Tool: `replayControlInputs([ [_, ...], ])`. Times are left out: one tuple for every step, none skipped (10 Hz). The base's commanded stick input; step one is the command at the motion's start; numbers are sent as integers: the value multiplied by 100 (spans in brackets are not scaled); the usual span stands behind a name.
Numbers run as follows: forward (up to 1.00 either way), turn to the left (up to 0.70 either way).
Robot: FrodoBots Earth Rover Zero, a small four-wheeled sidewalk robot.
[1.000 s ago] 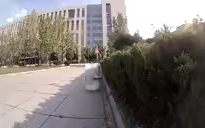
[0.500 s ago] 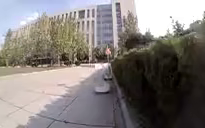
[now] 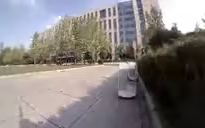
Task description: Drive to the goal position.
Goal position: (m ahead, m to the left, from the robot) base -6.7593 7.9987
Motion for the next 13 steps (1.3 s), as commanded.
replayControlInputs([
  [70,35],
  [70,35],
  [70,35],
  [70,35],
  [70,35],
  [70,35],
  [70,35],
  [70,35],
  [70,35],
  [70,35],
  [70,35],
  [70,35],
  [70,35],
])
